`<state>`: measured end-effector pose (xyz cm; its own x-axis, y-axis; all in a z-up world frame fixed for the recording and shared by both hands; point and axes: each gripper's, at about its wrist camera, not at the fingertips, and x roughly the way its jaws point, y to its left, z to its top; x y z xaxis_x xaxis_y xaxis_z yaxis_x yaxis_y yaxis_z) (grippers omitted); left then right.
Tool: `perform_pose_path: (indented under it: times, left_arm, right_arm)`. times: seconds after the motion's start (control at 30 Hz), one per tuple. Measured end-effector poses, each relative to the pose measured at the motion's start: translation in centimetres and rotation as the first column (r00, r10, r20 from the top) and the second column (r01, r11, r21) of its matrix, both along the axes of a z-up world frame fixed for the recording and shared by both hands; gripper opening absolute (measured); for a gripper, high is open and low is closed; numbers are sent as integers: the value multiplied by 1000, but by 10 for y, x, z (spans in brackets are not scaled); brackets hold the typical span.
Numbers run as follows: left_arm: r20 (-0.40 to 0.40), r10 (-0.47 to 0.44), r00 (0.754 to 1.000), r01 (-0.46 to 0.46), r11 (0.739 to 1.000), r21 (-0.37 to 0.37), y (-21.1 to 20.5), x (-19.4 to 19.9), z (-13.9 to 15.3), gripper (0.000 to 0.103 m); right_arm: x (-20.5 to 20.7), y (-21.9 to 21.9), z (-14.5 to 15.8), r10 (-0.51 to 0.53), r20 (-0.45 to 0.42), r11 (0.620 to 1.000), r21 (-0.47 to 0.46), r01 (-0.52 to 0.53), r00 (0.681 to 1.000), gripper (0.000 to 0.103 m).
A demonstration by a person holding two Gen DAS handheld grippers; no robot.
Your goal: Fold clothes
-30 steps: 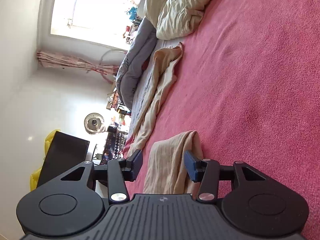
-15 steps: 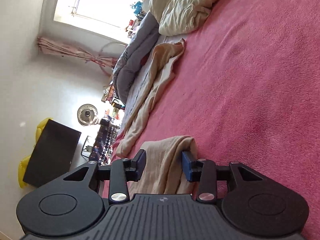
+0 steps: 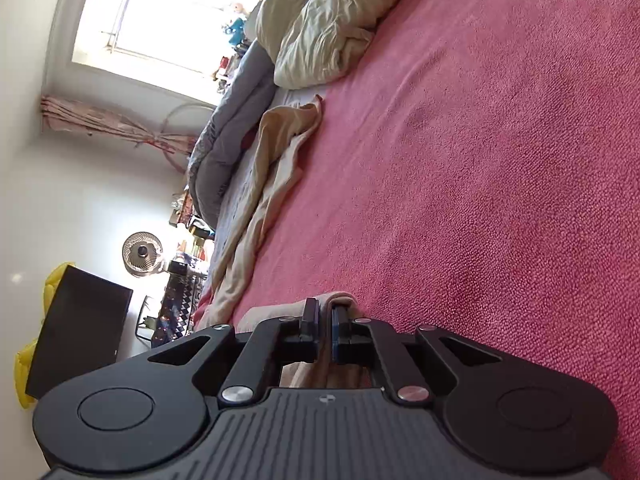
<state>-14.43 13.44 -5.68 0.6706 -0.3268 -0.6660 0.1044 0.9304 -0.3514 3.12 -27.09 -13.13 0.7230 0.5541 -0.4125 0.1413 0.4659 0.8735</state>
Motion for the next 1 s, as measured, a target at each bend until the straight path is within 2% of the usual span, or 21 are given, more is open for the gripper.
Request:
perform_pose_path:
  times: [0.03,0.1,0.13,0.2,0.3,0.37,0.47,0.5,0.53,0.63,0.7,0.77,0.83,0.87,0.9,0.97,1.0]
  left_arm:
    - [0,0,1000,0,1000,3,1,0,1,11]
    - [0,2,1000,-2,1000,15,4,-1,4,11]
    - [0,7,1000,-7,1000,21,7,-2,5,11]
    - [2,27,1000,-27,999,42,12,-4,8,11]
    - [9,78,997,-78,994,74,24,-4,15,9]
    - [45,71,996,-73,996,49,32,4,26,9]
    - [149,-13,989,3,998,65,32,28,47,15]
    - [171,-49,984,39,997,62,31,40,52,30]
    - [189,-86,978,77,995,56,29,53,55,39]
    - [185,-239,953,244,970,-6,19,105,57,40]
    - [160,-305,939,311,950,-16,5,140,52,41]
    - [143,-353,925,355,935,9,-10,169,45,43]
    - [126,-393,911,389,920,59,-24,193,36,46]
    - [107,-421,901,412,906,92,-34,205,29,47]
    - [91,-437,895,426,897,119,-40,213,23,47]
    - [59,-454,889,441,884,159,-49,225,13,47]
    - [44,-455,889,443,881,169,-52,229,9,47]
  right_arm:
    - [-2,-1,2,10,1,1000,5,-10,1000,11]
    - [-8,-5,9,31,9,999,-14,-31,999,23]
    - [-16,-5,16,41,19,997,-67,-40,999,27]
    - [-32,-6,32,63,40,981,-184,-55,997,44]
    - [-56,3,49,139,70,932,-347,-106,988,56]
    - [-64,14,56,178,100,877,-467,-111,979,60]
    - [-59,28,58,198,137,800,-595,-79,971,71]
    - [-55,32,57,203,146,776,-627,-68,968,72]
    - [-50,34,55,216,146,773,-629,-77,965,72]
    - [-29,38,48,279,175,816,-562,-137,944,75]
    - [-17,41,43,301,176,821,-548,-160,937,76]
    - [-5,42,38,321,174,818,-546,-180,931,76]
    - [-2,39,37,330,178,833,-516,-197,927,64]
    - [-3,36,35,333,179,842,-499,-206,926,44]
    - [-5,34,33,335,178,850,-481,-216,925,34]
    - [-11,27,31,333,192,865,-451,-218,923,26]
    - [-15,23,33,326,200,870,-445,-211,924,26]
